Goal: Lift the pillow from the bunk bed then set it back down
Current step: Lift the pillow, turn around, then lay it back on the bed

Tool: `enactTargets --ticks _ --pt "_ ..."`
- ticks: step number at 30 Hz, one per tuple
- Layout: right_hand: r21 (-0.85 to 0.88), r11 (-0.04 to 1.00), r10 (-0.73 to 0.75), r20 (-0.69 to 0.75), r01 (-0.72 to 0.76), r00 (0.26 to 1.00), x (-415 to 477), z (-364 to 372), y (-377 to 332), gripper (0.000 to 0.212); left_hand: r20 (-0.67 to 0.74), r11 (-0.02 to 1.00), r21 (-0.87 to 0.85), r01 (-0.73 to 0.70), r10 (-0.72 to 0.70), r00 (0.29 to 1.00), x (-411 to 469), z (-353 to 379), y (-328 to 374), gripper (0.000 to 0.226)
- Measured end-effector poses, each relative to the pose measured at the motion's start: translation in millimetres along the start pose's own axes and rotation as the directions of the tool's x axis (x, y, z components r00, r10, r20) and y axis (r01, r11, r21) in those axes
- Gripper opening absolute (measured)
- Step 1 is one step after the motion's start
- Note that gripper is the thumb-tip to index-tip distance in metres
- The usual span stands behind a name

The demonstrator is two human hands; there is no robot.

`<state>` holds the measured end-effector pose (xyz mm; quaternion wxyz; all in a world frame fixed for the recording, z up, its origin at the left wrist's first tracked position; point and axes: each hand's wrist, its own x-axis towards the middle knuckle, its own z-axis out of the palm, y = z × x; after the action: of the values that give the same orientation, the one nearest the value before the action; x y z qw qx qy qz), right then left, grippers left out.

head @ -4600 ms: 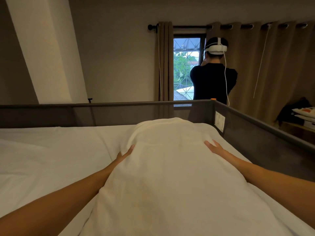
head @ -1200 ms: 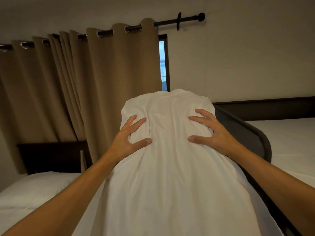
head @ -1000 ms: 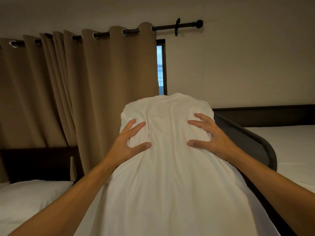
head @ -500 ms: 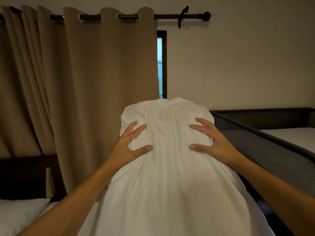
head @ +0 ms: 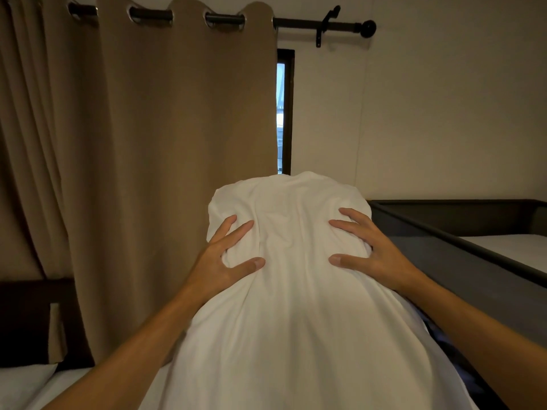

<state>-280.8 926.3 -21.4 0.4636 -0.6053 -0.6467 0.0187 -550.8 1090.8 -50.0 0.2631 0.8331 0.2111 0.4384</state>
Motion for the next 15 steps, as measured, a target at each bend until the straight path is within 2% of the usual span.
enactTargets --ticks 15 --pt "-0.004 1.0 -0.019 -0.125 0.018 0.992 47.2 -65.0 94.0 0.067 0.036 0.996 -0.037 -0.081 0.082 0.996 115.7 90.6 -8.2 0.082"
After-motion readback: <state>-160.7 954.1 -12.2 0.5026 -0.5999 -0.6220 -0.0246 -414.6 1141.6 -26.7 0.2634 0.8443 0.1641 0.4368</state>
